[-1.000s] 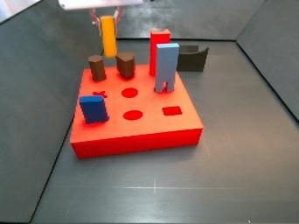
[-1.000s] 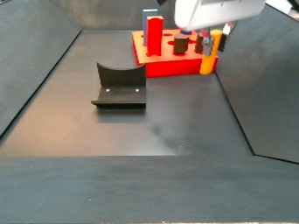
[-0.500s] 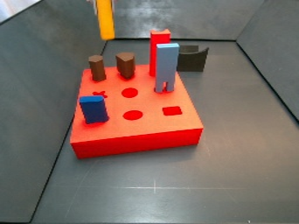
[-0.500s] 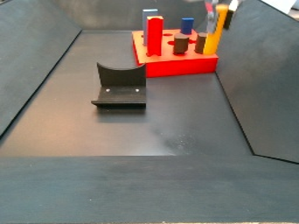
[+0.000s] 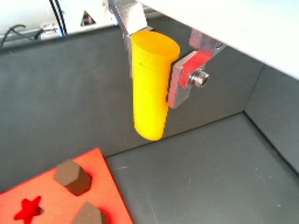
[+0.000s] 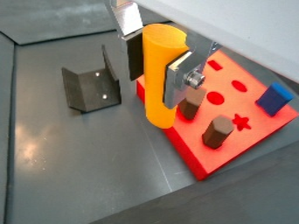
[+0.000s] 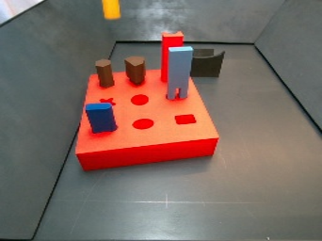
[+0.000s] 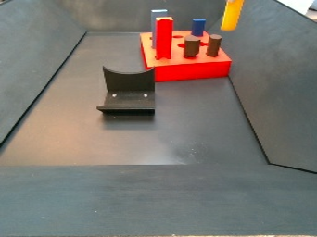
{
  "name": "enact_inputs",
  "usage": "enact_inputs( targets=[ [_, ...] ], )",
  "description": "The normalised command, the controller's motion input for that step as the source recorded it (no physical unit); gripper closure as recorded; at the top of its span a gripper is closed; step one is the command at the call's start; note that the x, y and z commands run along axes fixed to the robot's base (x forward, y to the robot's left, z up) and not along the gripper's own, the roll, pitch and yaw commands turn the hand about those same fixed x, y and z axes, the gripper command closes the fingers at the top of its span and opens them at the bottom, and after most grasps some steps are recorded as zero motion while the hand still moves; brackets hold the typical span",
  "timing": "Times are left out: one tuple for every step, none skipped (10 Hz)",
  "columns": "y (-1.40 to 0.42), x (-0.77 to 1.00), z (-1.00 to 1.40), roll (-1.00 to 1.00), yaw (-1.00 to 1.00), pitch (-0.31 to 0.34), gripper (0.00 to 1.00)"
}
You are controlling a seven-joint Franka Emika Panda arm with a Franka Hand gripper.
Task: Pick up the oval object. Move up. Move to above the board. Insert the oval object.
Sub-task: Move to above the board.
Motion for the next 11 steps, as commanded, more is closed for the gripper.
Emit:
enact_inputs(
  targets=[
    [-0.01,0.01,0.47,-0.05,-0.02,0.079,1.00],
    [-0.01,0.01,0.30,-0.05,-0.02,0.080,1.00],
    [-1.00,0.51,0.31,0.11,-1.00,0.081,1.00],
    [-1.00,0.52,0.29,0.13,-1.00,0.097,1.00],
    [-1.00,0.53,0.29,0.13,-1.00,0.132,1.00],
    [-1.00,0.56,0.30,0.07,-1.00,0.209,1.00],
    [-1.00,0.55,0.30,0.06,-0.91,0.227,1.00],
    [-1.00,0.57,0.30,0.01,-0.54,0.207,1.00],
    [-1.00,0.58,0.30,-0.01,-0.39,0.186,1.00],
    [-1.00,0.59,0.30,-0.02,-0.19,0.172,1.00],
    [-1.00,0.61,0.31,-0.01,-0.06,0.158,1.00]
  ],
)
